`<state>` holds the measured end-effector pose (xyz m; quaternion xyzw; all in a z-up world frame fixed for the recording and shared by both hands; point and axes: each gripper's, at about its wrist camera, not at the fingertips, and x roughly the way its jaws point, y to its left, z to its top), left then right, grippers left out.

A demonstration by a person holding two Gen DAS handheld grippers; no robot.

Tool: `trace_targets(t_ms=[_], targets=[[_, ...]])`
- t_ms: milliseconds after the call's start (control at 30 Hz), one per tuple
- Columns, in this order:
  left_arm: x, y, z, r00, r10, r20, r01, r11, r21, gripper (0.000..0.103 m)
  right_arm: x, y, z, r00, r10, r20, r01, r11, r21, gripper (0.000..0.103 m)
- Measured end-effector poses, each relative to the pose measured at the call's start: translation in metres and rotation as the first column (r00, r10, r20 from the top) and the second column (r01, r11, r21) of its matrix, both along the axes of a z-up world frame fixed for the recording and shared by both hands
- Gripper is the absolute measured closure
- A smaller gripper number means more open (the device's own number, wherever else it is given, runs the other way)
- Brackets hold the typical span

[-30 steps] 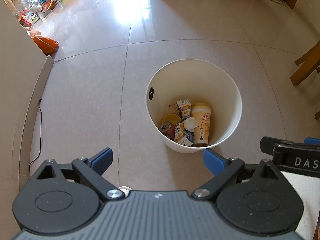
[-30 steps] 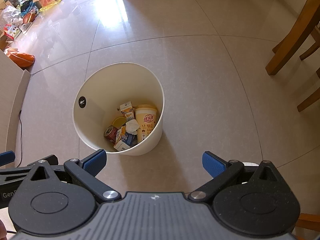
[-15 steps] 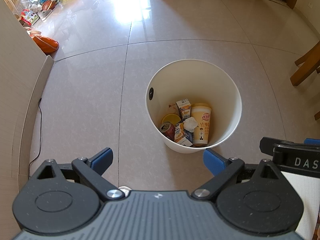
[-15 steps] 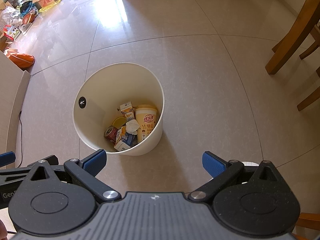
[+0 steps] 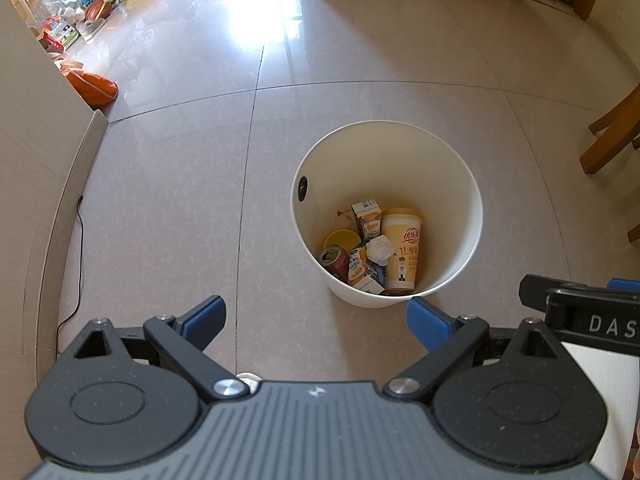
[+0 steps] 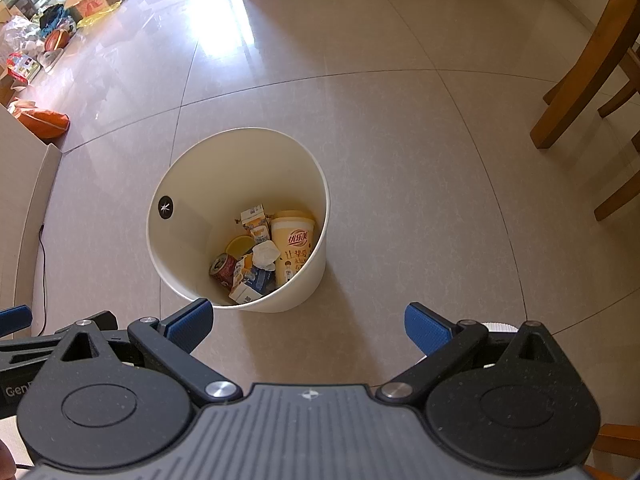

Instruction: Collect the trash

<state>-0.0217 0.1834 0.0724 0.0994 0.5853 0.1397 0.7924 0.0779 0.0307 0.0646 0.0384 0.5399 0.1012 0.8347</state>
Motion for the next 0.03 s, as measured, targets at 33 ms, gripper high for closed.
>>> trace_targets(t_ms=[33], targets=[[-0.0001, -0.0002, -0.0001, 1.000, 0.001, 0.000, -0.001, 1.000, 0.000, 0.006, -0.0001, 0.0000, 0.0000, 1.000, 0.000, 0.000, 0.000, 1.000, 0.000, 0.000]])
